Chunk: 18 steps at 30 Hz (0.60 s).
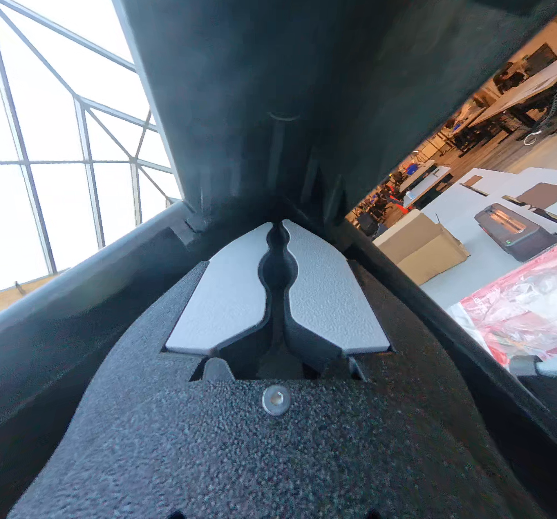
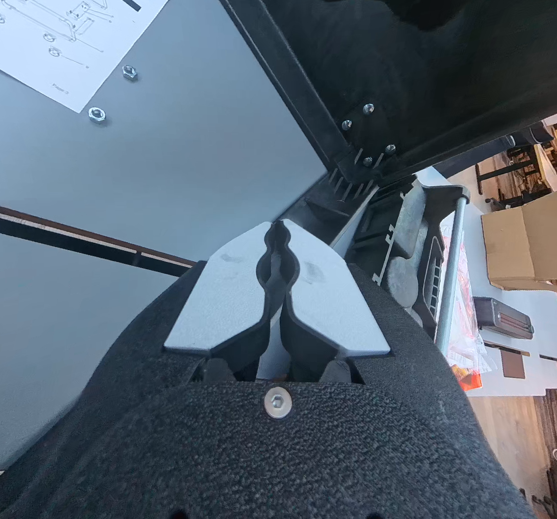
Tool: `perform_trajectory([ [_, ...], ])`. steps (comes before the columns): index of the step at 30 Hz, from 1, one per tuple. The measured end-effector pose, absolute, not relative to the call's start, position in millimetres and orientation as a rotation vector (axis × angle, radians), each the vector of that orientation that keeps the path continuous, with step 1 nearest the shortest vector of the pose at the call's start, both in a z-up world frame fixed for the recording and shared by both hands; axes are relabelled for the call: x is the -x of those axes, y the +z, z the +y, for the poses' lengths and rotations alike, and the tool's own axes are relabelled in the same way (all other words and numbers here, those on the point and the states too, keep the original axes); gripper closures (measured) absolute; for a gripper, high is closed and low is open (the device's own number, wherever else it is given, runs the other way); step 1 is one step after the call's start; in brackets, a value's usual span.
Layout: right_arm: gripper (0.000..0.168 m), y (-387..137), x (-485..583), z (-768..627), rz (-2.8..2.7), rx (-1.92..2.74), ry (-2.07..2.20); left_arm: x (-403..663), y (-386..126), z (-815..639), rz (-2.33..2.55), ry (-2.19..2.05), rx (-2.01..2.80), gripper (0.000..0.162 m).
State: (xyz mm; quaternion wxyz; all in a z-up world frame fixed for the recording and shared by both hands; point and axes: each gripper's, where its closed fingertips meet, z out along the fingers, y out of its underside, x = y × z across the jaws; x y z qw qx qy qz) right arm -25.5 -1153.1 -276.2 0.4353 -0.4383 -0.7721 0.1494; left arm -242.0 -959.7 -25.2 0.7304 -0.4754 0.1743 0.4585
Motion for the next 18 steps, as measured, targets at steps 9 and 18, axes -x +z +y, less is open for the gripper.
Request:
perform_trajectory([
  [9, 0.165, -282, 18, -1165, -1.945, 1.105, 0.407, 251, -39, -959, 0.357, 1.023, 1.083, 0.162],
  [18, 0.166, -286, 7, -1179, -1.996, 1.089, 0.472, 241, -55, -968, 0.359, 0.933, 1.153, 0.162],
])
